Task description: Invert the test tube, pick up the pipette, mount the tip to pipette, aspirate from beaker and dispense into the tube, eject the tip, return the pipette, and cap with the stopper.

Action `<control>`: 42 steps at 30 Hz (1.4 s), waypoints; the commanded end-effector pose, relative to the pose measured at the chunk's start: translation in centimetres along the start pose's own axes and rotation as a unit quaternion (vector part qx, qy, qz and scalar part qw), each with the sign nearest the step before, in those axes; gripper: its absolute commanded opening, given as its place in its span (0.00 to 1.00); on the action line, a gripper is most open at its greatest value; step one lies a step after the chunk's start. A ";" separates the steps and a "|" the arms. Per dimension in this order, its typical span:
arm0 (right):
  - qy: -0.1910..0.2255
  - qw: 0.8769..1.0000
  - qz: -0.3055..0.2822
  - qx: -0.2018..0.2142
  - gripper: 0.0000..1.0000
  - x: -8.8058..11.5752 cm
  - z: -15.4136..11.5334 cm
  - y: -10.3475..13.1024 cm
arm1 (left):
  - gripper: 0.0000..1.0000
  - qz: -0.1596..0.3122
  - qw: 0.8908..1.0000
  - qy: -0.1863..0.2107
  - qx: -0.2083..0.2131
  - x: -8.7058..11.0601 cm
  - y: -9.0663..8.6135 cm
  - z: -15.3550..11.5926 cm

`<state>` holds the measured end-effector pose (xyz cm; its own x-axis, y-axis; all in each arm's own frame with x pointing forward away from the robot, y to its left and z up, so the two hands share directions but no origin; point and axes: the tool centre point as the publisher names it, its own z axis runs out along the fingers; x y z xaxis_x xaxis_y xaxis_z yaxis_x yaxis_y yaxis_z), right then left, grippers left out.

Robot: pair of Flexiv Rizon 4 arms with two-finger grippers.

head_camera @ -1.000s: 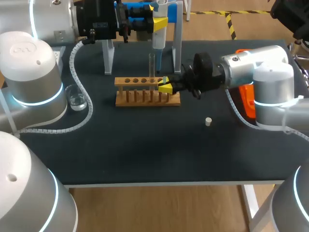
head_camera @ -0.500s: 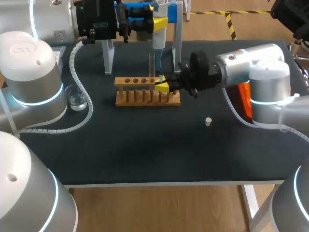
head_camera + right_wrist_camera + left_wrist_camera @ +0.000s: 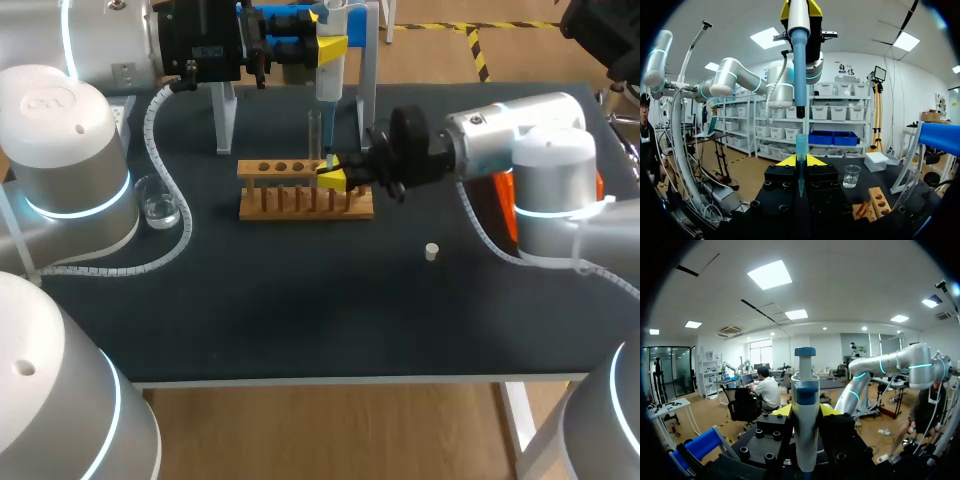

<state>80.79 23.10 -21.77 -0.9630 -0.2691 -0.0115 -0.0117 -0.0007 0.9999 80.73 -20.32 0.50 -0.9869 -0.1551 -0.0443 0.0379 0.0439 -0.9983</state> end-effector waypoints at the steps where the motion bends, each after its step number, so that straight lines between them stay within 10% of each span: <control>1: -0.001 1.000 0.000 0.000 0.00 0.0 0.2 0.0 | 0.00 0.000 1.000 0.000 0.000 0.1 0.0 -0.1; 42: 0.001 1.000 -0.001 -0.005 0.00 0.0 0.3 0.9 | 0.00 0.000 1.000 0.000 0.000 0.1 0.0 -0.1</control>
<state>80.78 23.44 -20.95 -0.9620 -0.2728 -0.0139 -0.0106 -0.0135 0.9999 80.73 -20.32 0.50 -0.9869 -0.1551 -0.0443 0.0379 0.0439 -0.9983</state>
